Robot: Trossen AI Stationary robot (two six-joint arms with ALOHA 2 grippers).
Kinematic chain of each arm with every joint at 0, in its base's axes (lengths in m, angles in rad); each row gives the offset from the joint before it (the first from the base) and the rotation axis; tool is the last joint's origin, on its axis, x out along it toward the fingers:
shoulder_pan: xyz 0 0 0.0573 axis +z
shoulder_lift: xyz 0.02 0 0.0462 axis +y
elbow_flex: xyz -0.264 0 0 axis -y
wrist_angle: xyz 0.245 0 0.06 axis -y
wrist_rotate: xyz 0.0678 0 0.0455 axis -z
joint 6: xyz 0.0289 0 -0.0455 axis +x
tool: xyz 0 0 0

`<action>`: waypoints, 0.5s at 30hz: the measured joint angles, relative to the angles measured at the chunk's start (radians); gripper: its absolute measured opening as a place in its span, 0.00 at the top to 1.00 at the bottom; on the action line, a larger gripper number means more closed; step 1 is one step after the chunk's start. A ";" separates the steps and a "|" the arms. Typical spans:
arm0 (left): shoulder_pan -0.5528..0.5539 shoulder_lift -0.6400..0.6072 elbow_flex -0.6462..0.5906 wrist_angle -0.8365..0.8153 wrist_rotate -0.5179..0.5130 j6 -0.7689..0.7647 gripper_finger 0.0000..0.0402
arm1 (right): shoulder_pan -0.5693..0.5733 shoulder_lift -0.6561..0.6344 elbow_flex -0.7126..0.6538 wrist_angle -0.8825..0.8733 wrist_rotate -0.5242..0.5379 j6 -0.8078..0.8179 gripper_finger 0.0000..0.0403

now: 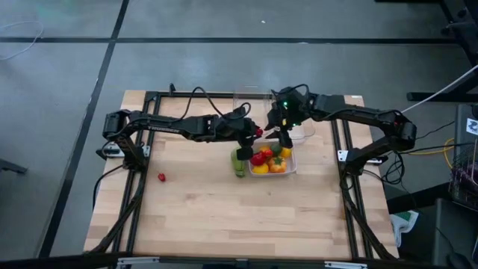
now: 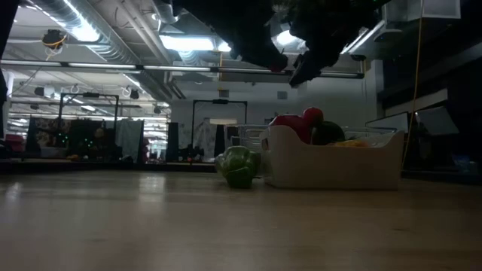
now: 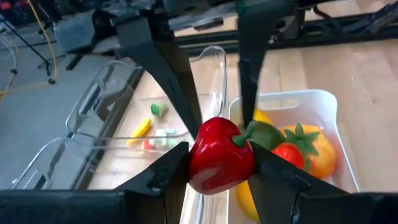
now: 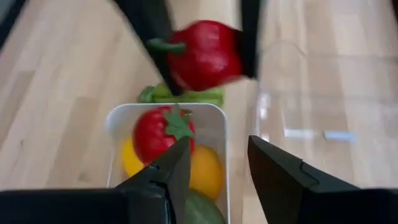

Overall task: Sort produce into baskets
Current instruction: Put the bottom red bell pepper into the right transparent bin

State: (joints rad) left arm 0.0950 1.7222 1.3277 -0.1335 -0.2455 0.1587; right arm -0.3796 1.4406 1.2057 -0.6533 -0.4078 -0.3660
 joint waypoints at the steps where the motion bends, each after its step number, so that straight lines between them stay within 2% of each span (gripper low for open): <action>1: 0.000 0.000 0.000 -0.009 0.000 0.000 0.63 | 0.007 0.000 0.000 -0.001 0.023 0.031 0.60; 5: -0.001 0.000 0.000 -0.062 0.000 -0.001 0.63 | 0.029 0.000 0.000 0.007 0.058 0.168 0.60; 15: -0.001 -0.001 0.000 -0.120 -0.001 -0.007 0.63 | 0.066 0.000 0.000 0.104 0.024 0.643 0.60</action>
State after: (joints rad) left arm 0.0944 1.7214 1.3277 -0.2531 -0.2461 0.1516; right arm -0.3131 1.4406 1.2057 -0.5490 -0.3836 0.2775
